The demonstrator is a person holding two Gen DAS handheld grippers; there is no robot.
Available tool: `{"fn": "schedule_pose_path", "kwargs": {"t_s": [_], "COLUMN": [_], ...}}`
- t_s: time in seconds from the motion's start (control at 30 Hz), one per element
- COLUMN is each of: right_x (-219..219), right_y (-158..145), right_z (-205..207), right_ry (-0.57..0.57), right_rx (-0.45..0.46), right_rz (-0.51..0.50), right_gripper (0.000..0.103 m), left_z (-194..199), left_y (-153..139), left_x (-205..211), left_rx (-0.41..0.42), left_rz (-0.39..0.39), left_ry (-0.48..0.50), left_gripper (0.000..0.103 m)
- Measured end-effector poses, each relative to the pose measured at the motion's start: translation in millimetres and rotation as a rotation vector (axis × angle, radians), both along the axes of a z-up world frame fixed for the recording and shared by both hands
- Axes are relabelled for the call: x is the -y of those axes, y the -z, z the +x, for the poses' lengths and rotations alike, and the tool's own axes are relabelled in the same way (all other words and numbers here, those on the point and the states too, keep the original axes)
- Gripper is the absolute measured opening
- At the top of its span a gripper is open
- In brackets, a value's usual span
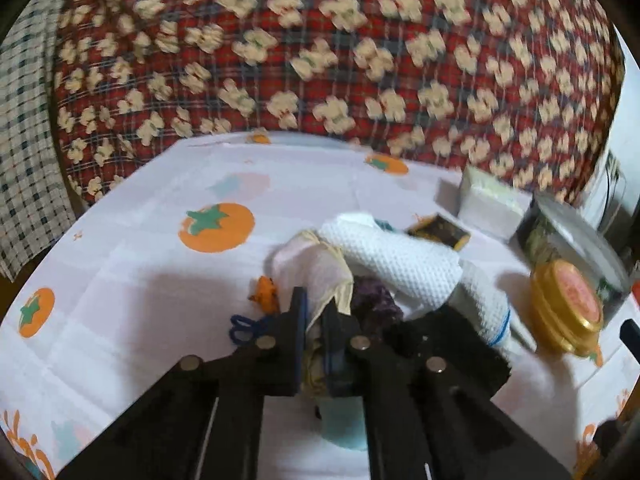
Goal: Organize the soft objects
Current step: 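Grasp the beige cloth with the left gripper, then grasp the white knit glove with the right gripper while the left gripper holds the beige cloth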
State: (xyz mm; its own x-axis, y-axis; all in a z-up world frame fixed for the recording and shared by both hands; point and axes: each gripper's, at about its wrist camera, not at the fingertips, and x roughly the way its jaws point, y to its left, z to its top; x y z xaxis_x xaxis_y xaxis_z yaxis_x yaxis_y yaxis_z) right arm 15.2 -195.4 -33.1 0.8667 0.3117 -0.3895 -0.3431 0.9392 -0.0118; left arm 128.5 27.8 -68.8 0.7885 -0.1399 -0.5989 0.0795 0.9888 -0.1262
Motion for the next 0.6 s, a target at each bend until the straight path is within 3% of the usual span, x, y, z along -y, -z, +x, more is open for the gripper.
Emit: {"fn": "schedule_pose_path", "kwargs": {"t_s": [0.1, 0.17, 0.2, 0.23, 0.4, 0.6], "right_x": [-2.1, -7.6, -10.8, -12.5, -22.4, -45.6], "right_y": [-4.7, -6.8, -6.9, -6.7, -5.5, 0.1], "right_z": [11.0, 24.5, 30.8, 34.7, 67.9, 100.5], "right_ry": [0.002, 0.002, -0.001, -0.003, 0.009, 0.013], "right_rx": [-0.002, -0.017, -0.034, -0.049, -0.120, -0.198], "right_rz": [0.005, -0.018, -0.027, -0.031, -0.052, -0.145], "right_gripper": [0.099, 0.084, 0.068, 0.060, 0.059, 0.059], "left_z": [-7.5, -11.4, -14.2, -15.1, -19.7, -19.6], "left_y": [-5.4, -8.2, -9.9, -10.9, -14.3, -12.8], "left_x": [-11.4, -15.5, -17.9, -20.2, -26.3, -21.2], "left_rx": [0.054, 0.084, 0.103, 0.113, 0.160, 0.164], "left_rz": [-0.049, -0.063, -0.073, -0.080, -0.102, -0.084], "left_ry": [-0.029, -0.038, -0.049, -0.057, -0.071, -0.056], "left_gripper": [0.004, 0.004, 0.004, 0.004, 0.004, 0.004]}}
